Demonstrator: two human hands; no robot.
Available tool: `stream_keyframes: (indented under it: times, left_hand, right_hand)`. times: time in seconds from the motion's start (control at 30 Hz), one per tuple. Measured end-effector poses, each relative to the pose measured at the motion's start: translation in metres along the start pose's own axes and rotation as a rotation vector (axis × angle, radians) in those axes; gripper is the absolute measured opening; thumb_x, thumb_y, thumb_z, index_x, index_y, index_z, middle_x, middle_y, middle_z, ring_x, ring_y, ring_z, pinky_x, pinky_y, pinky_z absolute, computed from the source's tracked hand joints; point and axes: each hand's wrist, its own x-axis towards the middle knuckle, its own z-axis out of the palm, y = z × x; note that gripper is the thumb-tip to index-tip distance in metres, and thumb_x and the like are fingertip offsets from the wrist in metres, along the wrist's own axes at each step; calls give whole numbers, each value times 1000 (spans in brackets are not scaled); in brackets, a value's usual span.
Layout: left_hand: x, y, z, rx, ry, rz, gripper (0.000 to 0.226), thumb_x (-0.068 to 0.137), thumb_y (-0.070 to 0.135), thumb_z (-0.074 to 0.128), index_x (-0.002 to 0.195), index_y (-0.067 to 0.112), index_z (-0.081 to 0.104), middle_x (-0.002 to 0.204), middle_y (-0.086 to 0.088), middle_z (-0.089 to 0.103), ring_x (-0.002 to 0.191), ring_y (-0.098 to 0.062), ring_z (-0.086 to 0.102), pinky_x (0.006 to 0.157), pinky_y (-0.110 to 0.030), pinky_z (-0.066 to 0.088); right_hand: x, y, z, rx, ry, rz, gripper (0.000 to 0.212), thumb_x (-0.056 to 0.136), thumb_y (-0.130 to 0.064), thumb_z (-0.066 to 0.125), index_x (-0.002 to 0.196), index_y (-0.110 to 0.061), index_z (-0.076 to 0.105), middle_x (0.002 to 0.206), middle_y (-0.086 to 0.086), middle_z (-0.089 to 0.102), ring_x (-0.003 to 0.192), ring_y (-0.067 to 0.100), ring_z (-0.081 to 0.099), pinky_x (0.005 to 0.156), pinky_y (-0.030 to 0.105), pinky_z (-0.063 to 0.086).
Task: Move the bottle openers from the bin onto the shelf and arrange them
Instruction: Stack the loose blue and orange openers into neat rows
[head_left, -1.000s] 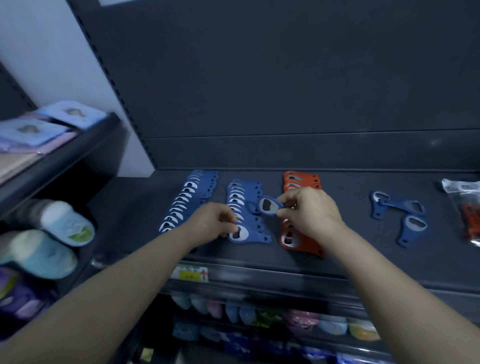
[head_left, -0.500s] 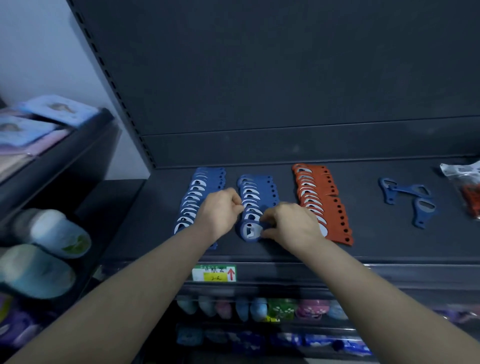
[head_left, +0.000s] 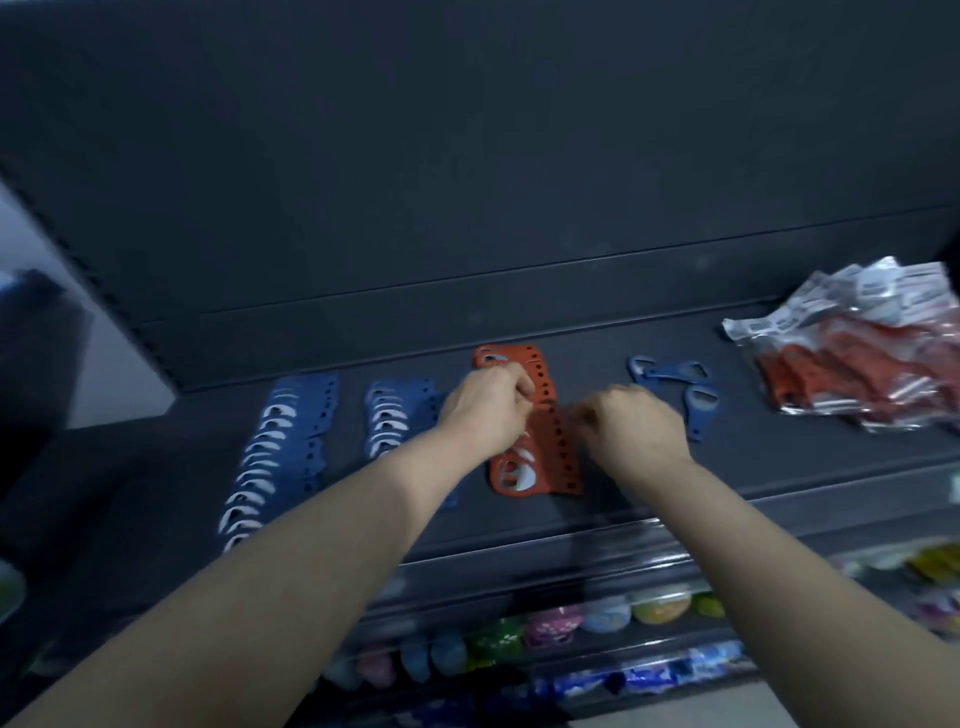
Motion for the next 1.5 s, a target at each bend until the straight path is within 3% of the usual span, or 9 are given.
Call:
stream_keyframes:
  times: [0.17,0.27,0.4,0.7,0.87,1.07,1.23,1.4,1.5]
  left_hand:
    - [41,60,48,25,-120,63,18,87,28,64,104,23,66,104,3,72,106,-20,63,90,-33,50]
    - [65,89,72,72,-128,56,22,88,33,63,109,25,64,114,1,69,112,-22,60,91,-33,49]
    - [94,123,94,157,-96,59,34,92,36,57,124,25,57,125,-2,61,121,-25,48,92,-35,42]
    - [142,160,120,208,-209,-50,46,77,35,75,118,20,58,114,-1,64,112,-25,56,86,-33,46]
    - [142,158,112,128,-181,-48,9,84,26,63,85,17,62,96,-3,64,97,-28,61,69,-32,42]
    - [100,110,60,-102,150,-146,16,87,34,61,79,23,54,76,4,61,78,-23,57,65,-32,42]
    - [33,29,-3,-361,311,-300,16,73,29,65,75,22,51,77,-4,64,75,-28,60,73,-43,51]
    - [-45,-50,-55,-375,327,-488,24,81,8,61,84,29,50,77,-3,62,66,-22,57,65,-42,52]
    - [-83,-68,-64,-589,179,-523,22,87,-2,62,92,16,51,75,-7,61,57,-17,60,56,-32,54]
  right_hand:
    - [9,83,-12,-74,-11,135,34,85,-11,53,106,-33,68,106,3,64,106,27,56,73,32,40]
    - [16,120,-14,-29,49,263,27,87,-38,57,108,-21,60,105,2,64,100,27,60,67,30,39]
    - [25,133,-9,11,-154,363,76,67,-75,62,110,-15,43,107,3,58,101,26,62,67,32,40]
    - [49,170,-11,263,-354,358,67,65,-37,81,114,-12,42,111,8,60,105,30,60,75,33,45]
    - [59,174,-11,233,-464,261,42,66,-35,77,99,-17,58,104,6,66,97,26,63,69,27,44]
    - [53,132,-31,223,-234,111,22,83,-41,64,101,-28,62,105,2,67,101,29,61,69,27,38]
    - [41,55,-31,346,-154,-106,14,95,-33,51,90,-21,55,102,4,57,86,26,52,67,33,40]
    - [26,-19,-20,322,-132,-272,19,94,-33,52,101,-18,61,108,6,54,108,29,53,75,34,39]
    - [17,-51,-16,321,-121,-294,13,91,-33,57,102,-25,57,108,3,62,105,29,57,71,32,38]
